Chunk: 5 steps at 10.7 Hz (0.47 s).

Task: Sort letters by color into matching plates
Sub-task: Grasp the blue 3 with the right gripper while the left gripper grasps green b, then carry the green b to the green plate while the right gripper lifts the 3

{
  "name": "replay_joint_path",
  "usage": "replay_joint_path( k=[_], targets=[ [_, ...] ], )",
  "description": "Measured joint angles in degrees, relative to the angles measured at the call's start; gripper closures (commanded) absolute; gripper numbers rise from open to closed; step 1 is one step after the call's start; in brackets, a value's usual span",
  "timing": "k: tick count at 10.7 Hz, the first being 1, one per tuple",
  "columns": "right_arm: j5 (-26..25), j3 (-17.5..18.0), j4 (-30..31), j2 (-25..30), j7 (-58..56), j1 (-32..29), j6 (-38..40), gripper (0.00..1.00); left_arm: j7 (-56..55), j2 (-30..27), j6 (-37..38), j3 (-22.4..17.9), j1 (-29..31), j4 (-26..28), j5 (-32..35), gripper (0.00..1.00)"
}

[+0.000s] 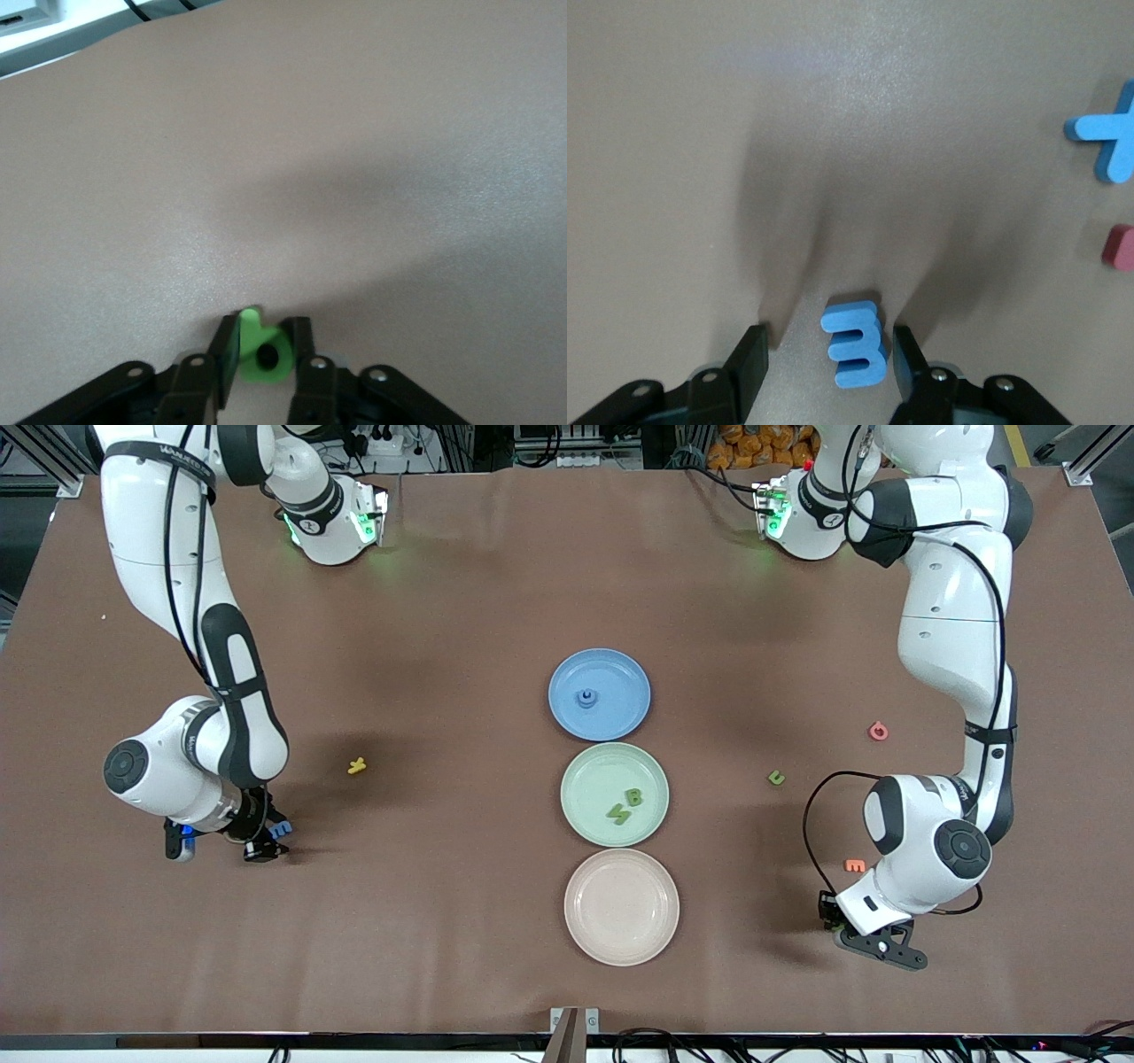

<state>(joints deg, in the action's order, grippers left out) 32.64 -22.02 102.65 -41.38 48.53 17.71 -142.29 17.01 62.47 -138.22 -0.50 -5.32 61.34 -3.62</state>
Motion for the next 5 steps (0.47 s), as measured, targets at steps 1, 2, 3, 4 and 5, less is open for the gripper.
replay_joint_path(
  k=[1,2,3,4,5],
  targets=[
    [0.0,0.0,0.0,0.0,-0.2,0.0,0.0,0.63,0.0,0.0,0.0,0.0,0.0,0.0,0.0,0.77],
    [0.0,0.0,0.0,0.0,-0.4,0.0,0.0,0.72,0.0,0.0,0.0,-0.1,0.0,-0.1,0.0,0.79],
    [0.0,0.0,0.1,0.0,-0.7,0.0,0.0,0.76,0.0,0.0,0.0,-0.1,0.0,-0.1,0.0,0.8],
    [0.0,0.0,0.0,0.1,-0.8,0.0,-0.2,0.8,0.0,0.0,0.0,-0.1,0.0,-0.1,0.0,0.81],
    [0.0,0.0,0.0,0.3,-0.9,-0.1,-0.2,0.8,0.0,0.0,0.0,-0.1,0.0,-0.2,0.0,0.81]
  ],
)
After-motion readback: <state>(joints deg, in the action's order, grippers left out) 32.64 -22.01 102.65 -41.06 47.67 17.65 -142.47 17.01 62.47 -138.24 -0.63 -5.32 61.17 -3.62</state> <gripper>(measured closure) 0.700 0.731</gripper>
